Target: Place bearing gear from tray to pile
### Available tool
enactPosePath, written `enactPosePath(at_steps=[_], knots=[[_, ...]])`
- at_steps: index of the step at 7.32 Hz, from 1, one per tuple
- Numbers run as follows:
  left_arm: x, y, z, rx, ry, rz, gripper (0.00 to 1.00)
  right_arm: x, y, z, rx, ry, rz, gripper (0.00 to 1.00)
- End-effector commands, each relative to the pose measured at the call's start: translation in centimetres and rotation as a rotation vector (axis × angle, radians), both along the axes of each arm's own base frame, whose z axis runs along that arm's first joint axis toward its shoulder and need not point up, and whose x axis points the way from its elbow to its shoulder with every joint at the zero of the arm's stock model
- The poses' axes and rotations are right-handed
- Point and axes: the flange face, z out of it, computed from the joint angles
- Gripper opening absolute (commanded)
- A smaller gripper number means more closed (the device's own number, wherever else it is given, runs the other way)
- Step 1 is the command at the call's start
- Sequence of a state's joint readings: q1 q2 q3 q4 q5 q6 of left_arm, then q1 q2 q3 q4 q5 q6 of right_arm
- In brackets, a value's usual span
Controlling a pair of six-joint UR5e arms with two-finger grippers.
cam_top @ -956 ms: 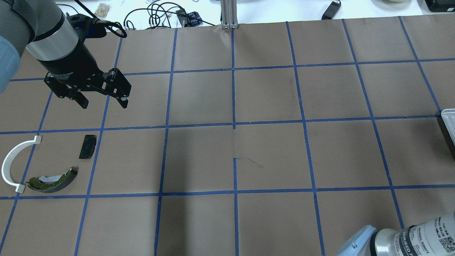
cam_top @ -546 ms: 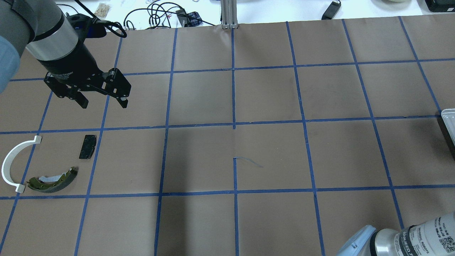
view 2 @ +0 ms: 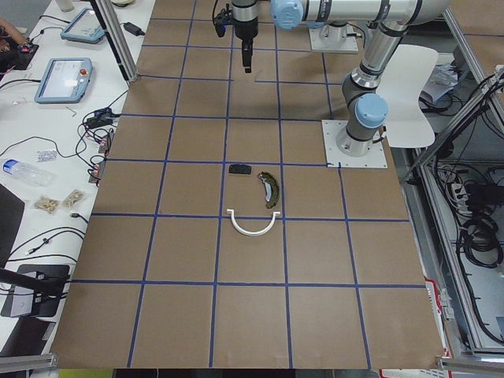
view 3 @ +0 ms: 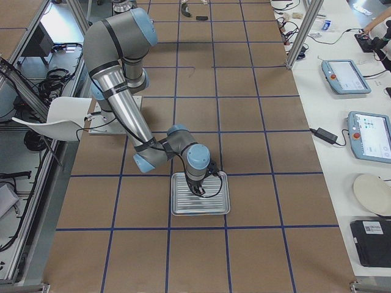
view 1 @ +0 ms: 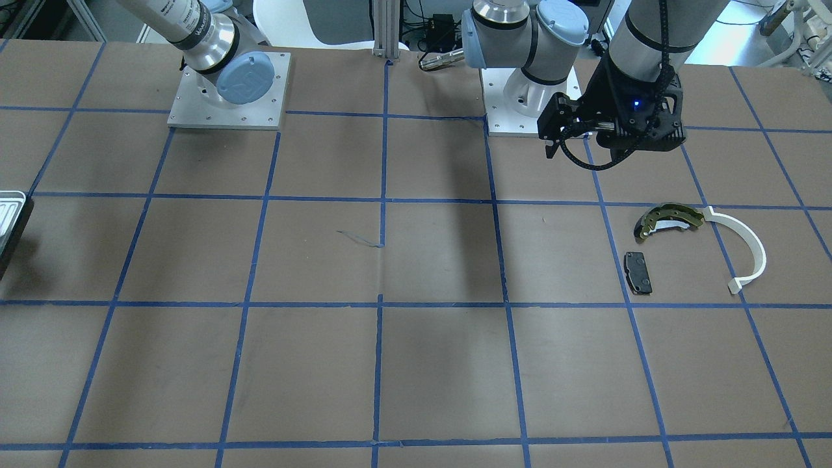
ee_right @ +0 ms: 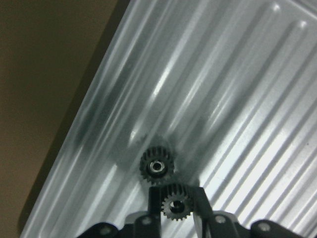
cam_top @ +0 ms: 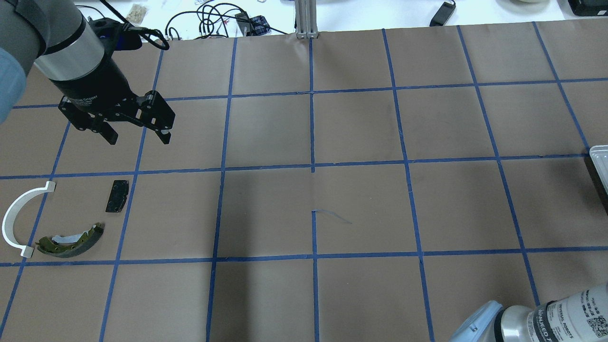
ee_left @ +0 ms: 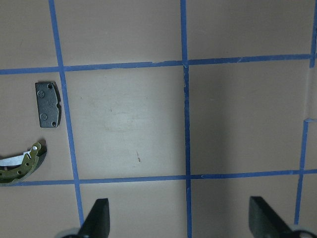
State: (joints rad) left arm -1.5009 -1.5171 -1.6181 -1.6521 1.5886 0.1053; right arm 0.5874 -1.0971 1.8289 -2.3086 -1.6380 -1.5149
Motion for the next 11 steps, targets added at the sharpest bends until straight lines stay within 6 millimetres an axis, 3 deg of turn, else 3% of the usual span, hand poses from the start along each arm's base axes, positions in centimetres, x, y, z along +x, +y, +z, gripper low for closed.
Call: enactPosePath(at_steps=[1,2,4,5,6,8,9,11], knots=[[0.2,-0.1,0.0,0.001,-0.016,-0.001,1.0,0.0,0.1,0.1,0.004,0.008,-0.002,0.14],[0.4,-0.1,-0.1,0.005,-0.038,-0.004,1.0,-0.1,0.2,0.3,0.004,0.011,-0.005,0.06],[0.4,0.0,0.0,0.003,-0.039,-0.003,1.0,0.4,-0.1,1.5,0.036,0.053,-0.006,0.03],[0.4,-0.1,0.0,0.003,-0.039,-0.001,1.0,2.2,-1.1,3.6,0.008,0.076,-0.029,0.03],[0.4,0.0,0.0,0.003,-0.039,-0.001,1.0,5.9,-3.3,5.0,-0.006,0.072,-0.055,0.03],[0.3,0.0,-0.2,0.007,-0.039,0.0,1.0,15.4,-7.5,7.5,-0.002,0.053,-0.131,0.03],[0.3,0.0,-0.2,0.007,-0.039,0.0,1.0,22.0,-9.4,8.5,-0.018,0.031,-0.187,0.03],[0.3,0.1,-0.1,0.004,-0.039,0.0,1.0,37.6,-10.2,9.8,-0.034,0.039,-0.321,0.04]])
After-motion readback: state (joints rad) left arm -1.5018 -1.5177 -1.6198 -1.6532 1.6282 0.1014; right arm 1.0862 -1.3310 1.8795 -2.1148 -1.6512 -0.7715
